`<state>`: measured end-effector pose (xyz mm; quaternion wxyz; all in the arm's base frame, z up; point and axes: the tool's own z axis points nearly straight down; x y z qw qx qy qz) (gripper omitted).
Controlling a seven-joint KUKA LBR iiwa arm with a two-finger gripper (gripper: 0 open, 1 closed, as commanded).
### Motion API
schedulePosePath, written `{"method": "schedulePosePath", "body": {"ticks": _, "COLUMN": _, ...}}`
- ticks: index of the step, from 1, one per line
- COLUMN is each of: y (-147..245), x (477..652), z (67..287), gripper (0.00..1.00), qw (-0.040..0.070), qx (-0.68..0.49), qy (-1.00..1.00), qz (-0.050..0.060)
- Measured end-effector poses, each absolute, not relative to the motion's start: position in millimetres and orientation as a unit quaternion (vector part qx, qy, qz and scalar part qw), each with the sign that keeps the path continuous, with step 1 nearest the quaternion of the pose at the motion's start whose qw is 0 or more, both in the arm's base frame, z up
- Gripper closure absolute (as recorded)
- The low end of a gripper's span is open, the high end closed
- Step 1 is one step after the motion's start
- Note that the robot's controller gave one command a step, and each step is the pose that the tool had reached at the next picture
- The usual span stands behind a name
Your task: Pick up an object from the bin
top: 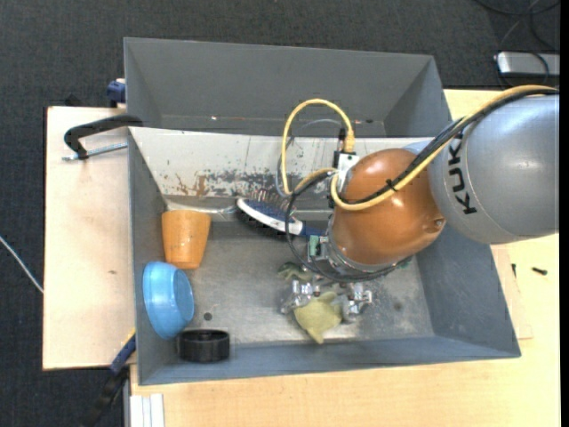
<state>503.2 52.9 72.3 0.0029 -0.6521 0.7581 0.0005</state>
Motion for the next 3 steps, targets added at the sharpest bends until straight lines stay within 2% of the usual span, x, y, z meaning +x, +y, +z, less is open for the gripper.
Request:
{"method": "schedulePosePath", "body": {"ticks": 1, "y": 53.1, "x": 503.7, "z": 73.1, "gripper": 1.0, "qw": 0.003, "qx": -0.652, "qy": 0.758, "qz": 0.0}}
{"method": "schedulePosePath", "body": {"ticks": 2, "y": 54.6, "x": 506.1, "z": 160.6, "gripper": 1.0, "qw": 0.006, "qx": -0.651, "qy": 0.759, "qz": -0.002}}
{"method": "schedulePosePath", "body": {"ticks": 3, "y": 56.2, "x": 507.4, "z": 171.9, "gripper": 1.0, "qw": 0.004, "qx": -0.65, "qy": 0.76, "qz": -0.001}}
